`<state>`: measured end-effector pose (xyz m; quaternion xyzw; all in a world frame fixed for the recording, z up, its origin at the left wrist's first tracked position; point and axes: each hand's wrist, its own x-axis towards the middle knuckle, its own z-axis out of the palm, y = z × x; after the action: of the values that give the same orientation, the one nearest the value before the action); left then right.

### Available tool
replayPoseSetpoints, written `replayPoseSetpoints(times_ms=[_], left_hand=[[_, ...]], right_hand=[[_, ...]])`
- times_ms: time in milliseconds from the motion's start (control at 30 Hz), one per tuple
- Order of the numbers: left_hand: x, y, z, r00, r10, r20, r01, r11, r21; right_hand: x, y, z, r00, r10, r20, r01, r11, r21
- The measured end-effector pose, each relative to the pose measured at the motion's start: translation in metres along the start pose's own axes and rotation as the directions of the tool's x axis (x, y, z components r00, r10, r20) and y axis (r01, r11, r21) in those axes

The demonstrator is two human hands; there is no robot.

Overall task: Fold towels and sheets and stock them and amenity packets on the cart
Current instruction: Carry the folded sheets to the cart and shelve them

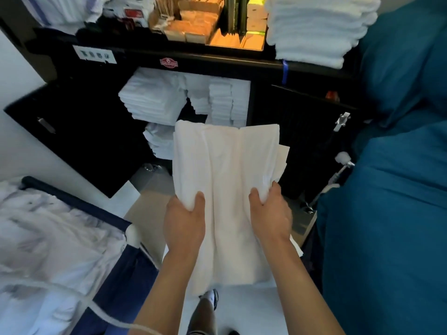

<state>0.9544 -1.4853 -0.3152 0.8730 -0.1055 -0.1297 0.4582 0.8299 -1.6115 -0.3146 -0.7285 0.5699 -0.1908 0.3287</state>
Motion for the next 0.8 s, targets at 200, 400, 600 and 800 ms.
replayPoseSetpoints(times_ms=[200, 400, 600, 800], left_hand=[[0.073, -0.009, 0.009, 0.999, -0.036, -0.027, 0.036, 0.999, 0.001], [0.167, -0.020, 0.019, 0.996, -0.084, -0.031, 0.084, 0.996, -0.008], [0.242, -0.037, 0.019, 0.987, -0.153, -0.043, 0.155, 0.986, 0.059], [0.294, -0.050, 0.022, 0.983, -0.177, -0.054, 0.181, 0.979, 0.094]], right_hand=[[0.044, -0.036, 0.047, 0.999, -0.029, 0.025, 0.030, 0.999, -0.035], [0.103, -0.082, 0.113, 0.997, -0.027, 0.069, 0.031, 0.997, -0.064], [0.140, -0.119, 0.175, 0.995, 0.004, 0.099, 0.005, 0.996, -0.087], [0.167, -0.140, 0.221, 0.990, 0.009, 0.142, 0.004, 0.996, -0.091]])
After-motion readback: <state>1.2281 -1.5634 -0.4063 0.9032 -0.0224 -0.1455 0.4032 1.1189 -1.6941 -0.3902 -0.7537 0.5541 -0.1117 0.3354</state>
